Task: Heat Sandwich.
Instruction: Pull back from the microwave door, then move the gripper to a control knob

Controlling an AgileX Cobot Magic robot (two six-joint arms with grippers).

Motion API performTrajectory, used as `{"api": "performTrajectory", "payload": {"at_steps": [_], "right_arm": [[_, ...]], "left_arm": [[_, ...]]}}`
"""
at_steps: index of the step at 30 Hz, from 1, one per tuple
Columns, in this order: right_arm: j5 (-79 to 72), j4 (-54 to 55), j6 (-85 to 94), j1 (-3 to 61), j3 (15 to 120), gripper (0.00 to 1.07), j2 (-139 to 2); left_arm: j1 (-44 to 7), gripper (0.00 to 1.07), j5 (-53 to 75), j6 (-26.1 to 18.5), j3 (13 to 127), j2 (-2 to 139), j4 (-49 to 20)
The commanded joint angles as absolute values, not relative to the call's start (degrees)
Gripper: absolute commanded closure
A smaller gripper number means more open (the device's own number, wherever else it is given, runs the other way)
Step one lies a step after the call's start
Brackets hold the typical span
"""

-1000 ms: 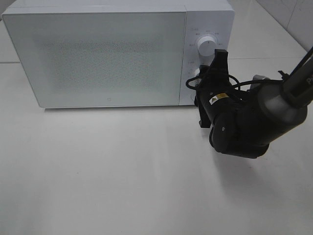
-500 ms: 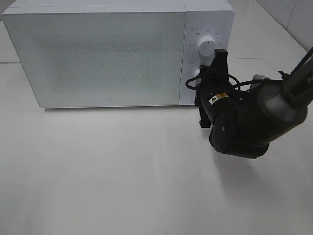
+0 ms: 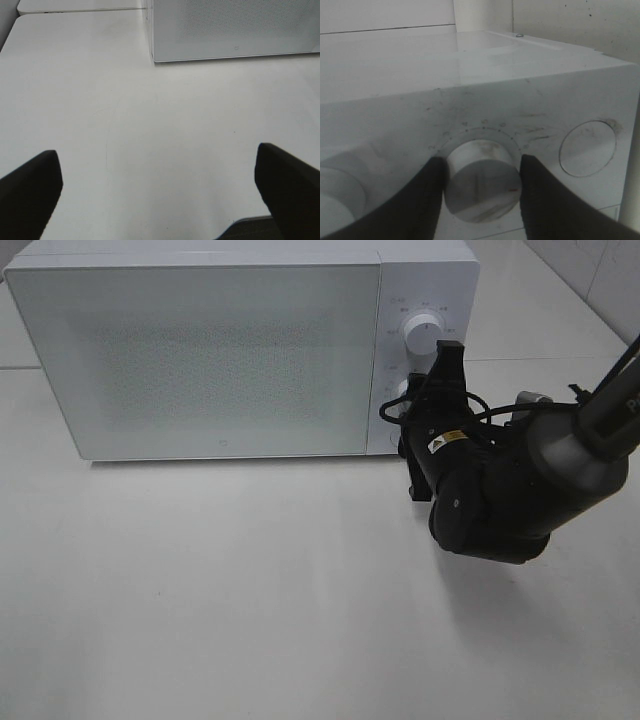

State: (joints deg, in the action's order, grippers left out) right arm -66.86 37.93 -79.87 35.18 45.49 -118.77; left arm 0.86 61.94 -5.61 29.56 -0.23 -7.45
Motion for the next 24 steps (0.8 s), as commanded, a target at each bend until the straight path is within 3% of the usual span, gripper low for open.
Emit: {"api": "performTrajectory", "payload": {"at_steps": [1,11,13,17,24], "right_arm": [[-70.0,35.5,-79.1,35.4,47.0,0.85,-118.3],[-73.8,38.9,-77.0,35.3,47.0,0.57,-118.3],[-74.0,39.6,-76.4,35.3,47.0,0.45,-118.3],[-74.0,39.5,-76.5,35.3,46.9,0.32,-118.3],[-73.9,39.0,-76.4,35.3,46.9,0.31,-118.3]], "left_arm": [[1.0,0.06,61.4,-5.2,29.5,-1.4,-7.8],[1.0,0.06,61.4,-5.2,29.5,-1.4,-7.8],[1.0,0.06,61.4,-5.2,29.5,-1.4,-7.8],[1.0,0.06,61.4,-5.2,29.5,-1.4,-7.8],[1.0,0.06,61.4,-5.2,29.5,-1.4,-7.8]]}}
